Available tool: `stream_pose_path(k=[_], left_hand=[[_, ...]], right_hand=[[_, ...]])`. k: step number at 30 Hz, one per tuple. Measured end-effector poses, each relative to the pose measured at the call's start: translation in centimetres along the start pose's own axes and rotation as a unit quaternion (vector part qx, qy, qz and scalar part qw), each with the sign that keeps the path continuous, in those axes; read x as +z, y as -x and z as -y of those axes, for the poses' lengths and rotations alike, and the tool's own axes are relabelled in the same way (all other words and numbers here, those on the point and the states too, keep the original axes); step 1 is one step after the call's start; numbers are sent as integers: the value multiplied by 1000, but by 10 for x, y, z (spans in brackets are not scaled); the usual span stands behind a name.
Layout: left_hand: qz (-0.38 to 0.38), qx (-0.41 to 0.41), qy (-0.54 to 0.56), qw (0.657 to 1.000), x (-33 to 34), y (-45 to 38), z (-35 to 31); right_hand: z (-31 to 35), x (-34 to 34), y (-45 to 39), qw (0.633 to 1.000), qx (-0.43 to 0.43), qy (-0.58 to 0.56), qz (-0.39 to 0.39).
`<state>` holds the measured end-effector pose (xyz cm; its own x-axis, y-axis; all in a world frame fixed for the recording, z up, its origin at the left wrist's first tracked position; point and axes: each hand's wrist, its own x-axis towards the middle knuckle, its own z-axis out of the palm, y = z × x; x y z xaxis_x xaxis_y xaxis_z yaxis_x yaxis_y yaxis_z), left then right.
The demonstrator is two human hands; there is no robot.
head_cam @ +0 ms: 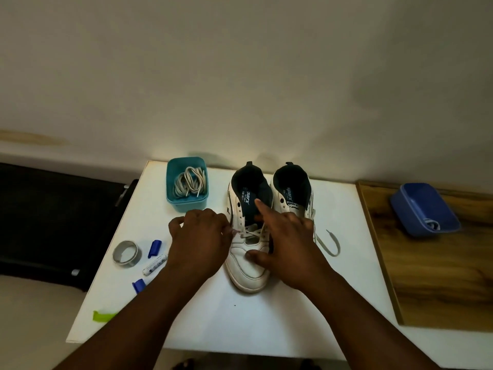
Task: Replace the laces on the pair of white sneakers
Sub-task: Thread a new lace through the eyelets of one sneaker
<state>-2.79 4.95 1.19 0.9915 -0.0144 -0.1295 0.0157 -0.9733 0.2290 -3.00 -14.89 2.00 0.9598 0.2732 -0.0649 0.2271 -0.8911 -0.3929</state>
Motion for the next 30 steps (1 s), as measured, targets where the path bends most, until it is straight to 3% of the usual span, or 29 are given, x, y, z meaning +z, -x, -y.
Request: stream_pose_path(k=[3, 6, 8, 14, 17, 21, 24, 26, 28, 30], left_hand=[[14, -4, -3, 1000, 0, 2, 0], [24, 2, 39, 999, 2, 2, -2], [26, 5, 47, 999, 3, 2, -2], [34, 10, 30, 999, 0, 1, 0], [45, 16, 2, 999, -2, 3, -2], [41, 13, -4, 999, -2, 4, -4], [-7, 9, -4, 1000, 3, 1, -2], [-106, 61, 96, 988, 6, 0, -6], [-163, 139, 286, 934, 0, 2, -18], [-64, 107, 527, 841, -17, 7, -38]], right_hand=[[-2, -1, 1, 1000, -7, 3, -16], [-7, -2, 4, 995, -8, -45, -94], [-12, -2, 3, 991, 29, 6, -130], [-18, -1, 2, 974, 78, 143, -161], [-24, -19, 4, 961, 112, 163, -194], [-27, -32, 6, 961, 144, 157, -177], [-29, -47, 7, 952, 157, 136, -225], [-26, -56, 8, 939, 139, 43, -312], [-10, -60, 9, 913, 61, -111, -389], [12, -58, 10, 907, -46, -170, -382]])
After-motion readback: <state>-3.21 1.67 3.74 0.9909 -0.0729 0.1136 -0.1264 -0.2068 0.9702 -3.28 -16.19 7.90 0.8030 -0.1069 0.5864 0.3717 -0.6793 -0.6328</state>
